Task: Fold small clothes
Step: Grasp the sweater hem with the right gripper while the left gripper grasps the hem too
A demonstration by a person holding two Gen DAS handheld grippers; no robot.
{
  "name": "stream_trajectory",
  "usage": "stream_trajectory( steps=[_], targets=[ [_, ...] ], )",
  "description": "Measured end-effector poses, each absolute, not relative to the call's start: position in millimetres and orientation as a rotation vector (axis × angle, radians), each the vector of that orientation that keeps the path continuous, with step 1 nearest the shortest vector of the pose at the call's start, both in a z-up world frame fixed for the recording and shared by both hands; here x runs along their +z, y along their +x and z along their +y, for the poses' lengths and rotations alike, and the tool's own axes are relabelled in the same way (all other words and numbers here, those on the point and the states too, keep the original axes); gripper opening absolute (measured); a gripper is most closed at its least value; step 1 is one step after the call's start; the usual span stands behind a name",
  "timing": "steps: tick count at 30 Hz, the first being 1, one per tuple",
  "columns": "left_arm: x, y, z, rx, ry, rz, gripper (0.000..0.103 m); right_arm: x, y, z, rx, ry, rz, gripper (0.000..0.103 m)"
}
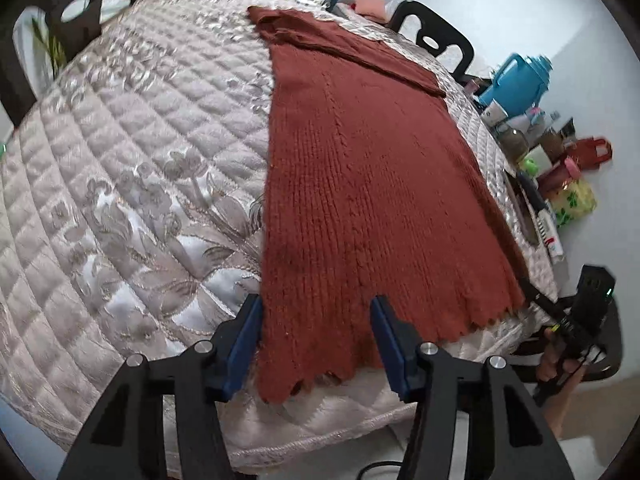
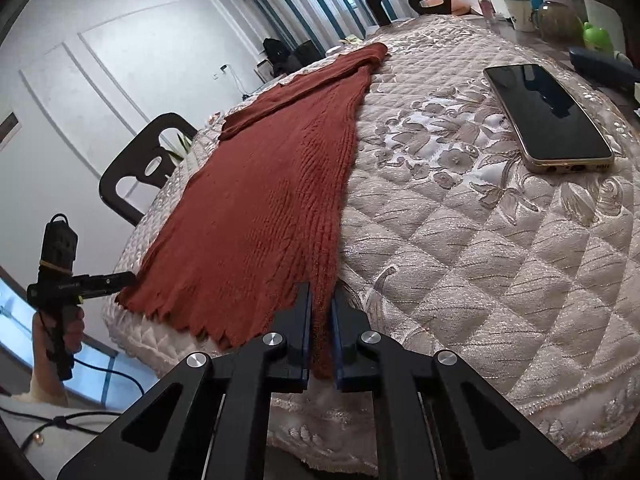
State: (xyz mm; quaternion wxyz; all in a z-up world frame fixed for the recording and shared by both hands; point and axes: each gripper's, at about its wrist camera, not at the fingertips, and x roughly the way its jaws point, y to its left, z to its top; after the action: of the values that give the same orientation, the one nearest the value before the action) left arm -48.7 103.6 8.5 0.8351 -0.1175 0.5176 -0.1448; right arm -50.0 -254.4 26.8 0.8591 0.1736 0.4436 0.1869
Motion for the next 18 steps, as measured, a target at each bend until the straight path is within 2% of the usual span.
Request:
stream_trajectory(
  steps=[6, 8, 9, 10, 13, 18],
  targets=[
    [11, -49, 98, -0.285, -0.234, 1.078, 0.056, 15, -40, -274, 0.428, 0.554, 0.969, 0.008],
    [11, -48, 99, -0.276, -0.239, 1.079, 0.036, 18, -42, -270, 0.426, 0.523, 0.959, 0.008],
    [11, -47, 100, -0.270, -0.250, 1.085, 0.017, 21, -43, -265, 0.417, 0.475, 0.955, 0.007],
    [10, -46, 101, -0.282, -0.272, 1.092, 0.010, 22, -43, -262, 0.407, 0.452, 0.955, 0.006],
    [5, -45, 106, -0.310, -0.346, 1.101, 0.009, 28, -48, -255, 0.407, 0.399, 0.934, 0.007],
    [27, -61, 115, -0.341, -0.398, 0.992, 0.009, 32, -57, -264, 0.441, 0.463, 0.885, 0.006]
  ],
)
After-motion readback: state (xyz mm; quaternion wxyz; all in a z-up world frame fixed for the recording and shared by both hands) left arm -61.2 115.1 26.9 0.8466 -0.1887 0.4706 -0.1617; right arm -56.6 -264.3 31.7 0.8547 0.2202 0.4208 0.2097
